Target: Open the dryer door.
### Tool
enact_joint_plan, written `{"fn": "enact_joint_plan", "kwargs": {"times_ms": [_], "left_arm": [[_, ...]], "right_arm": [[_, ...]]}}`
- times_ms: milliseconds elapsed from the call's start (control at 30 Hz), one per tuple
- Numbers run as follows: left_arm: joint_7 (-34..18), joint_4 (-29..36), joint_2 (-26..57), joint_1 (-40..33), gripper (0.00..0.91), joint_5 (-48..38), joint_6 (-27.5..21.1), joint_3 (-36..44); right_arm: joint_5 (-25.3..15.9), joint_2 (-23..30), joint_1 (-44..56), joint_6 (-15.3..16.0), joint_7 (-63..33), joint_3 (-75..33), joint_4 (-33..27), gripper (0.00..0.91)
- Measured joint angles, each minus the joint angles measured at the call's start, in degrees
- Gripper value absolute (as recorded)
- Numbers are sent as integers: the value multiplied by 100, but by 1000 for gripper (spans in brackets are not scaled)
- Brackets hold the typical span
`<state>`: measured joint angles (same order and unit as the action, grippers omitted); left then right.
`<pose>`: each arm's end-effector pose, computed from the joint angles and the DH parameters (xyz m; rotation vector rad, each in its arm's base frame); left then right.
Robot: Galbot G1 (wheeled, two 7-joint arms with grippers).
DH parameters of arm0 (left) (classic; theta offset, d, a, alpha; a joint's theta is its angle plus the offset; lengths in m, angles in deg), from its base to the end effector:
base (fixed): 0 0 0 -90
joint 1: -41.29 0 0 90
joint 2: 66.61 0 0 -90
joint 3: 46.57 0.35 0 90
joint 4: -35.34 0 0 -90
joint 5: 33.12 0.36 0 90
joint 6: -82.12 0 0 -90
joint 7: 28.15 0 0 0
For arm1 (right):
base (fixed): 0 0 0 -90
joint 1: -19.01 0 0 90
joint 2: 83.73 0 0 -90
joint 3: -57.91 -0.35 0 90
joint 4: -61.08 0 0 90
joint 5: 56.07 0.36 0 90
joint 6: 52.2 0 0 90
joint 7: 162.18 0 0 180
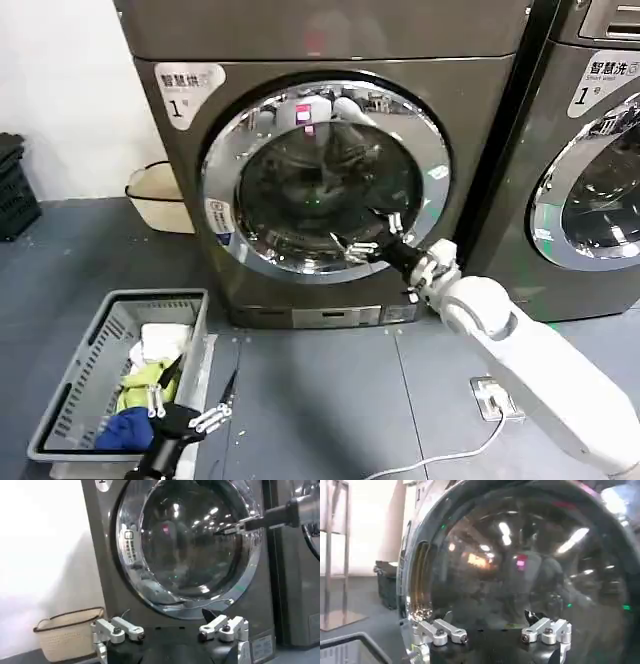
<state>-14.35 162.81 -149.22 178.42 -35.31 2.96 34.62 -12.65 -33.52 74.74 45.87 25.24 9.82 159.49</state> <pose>0.1010 0.0602 -0.2915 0.3520 3.0995 0.2582 0.4334 -0.0075 -0.1654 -1.1494 2.8613 -0.1935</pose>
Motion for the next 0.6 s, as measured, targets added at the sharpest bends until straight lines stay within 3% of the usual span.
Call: {"fn": "enact_joint_plan", "kwargs": {"times_ms": [600], "left_arm": [[21, 27, -43, 28, 907, 3, 1, -55]], "right_arm": [[233, 495, -891, -50, 274, 880, -625, 907]]}}
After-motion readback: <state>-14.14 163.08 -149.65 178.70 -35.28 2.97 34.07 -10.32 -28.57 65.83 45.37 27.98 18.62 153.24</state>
